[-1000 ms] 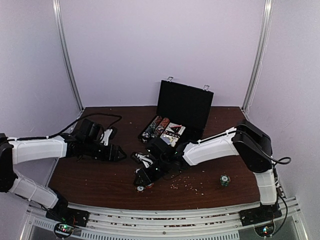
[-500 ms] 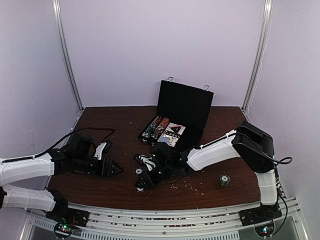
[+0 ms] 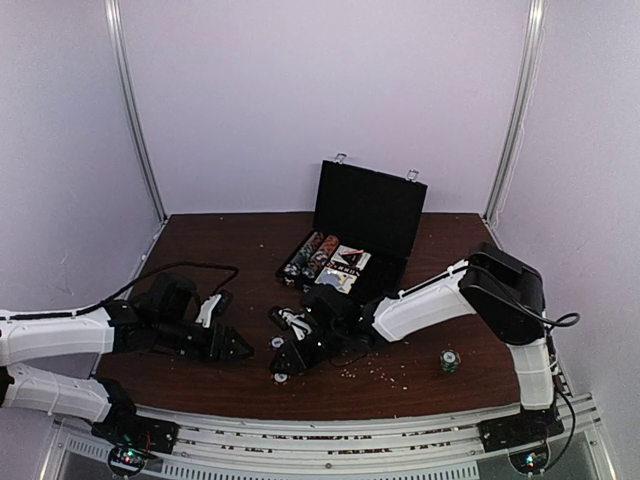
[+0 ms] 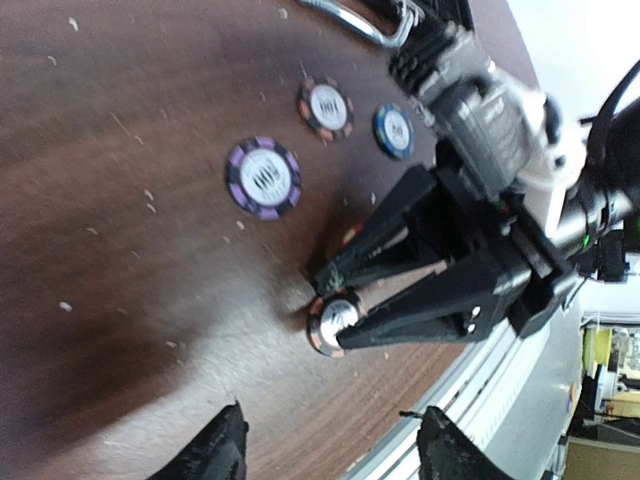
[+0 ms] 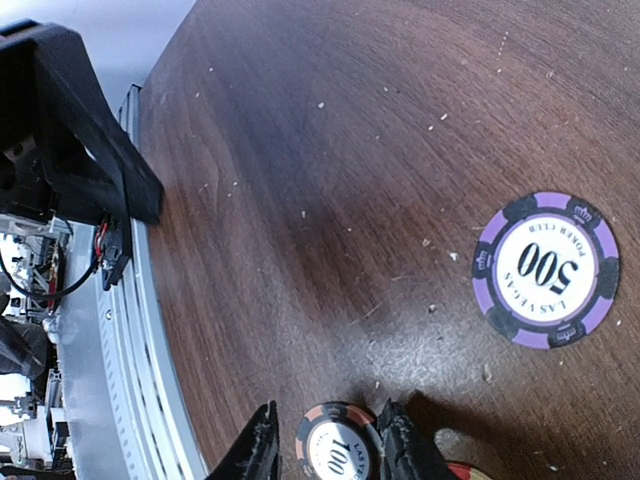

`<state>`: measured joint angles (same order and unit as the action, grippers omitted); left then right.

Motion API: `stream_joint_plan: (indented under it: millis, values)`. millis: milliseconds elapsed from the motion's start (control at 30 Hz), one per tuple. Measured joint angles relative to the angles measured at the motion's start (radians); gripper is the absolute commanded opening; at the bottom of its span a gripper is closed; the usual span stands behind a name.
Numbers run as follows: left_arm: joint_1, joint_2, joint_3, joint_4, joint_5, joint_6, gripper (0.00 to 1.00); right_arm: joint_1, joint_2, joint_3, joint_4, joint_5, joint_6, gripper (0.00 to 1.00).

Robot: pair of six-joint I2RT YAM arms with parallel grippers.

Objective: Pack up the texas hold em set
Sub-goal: Pick up the poker chip from the corner of the board.

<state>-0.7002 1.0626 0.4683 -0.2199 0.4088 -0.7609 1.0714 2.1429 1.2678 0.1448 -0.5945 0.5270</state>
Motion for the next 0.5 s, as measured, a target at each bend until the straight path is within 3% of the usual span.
stream_joint_plan:
  millis: [500]
  values:
    - [-0.105, -0.004, -0.054, 0.032, 0.011, -0.174, 0.51, 0.096, -0.056, -0.164, 0.162, -0.106, 0.151, 0.36]
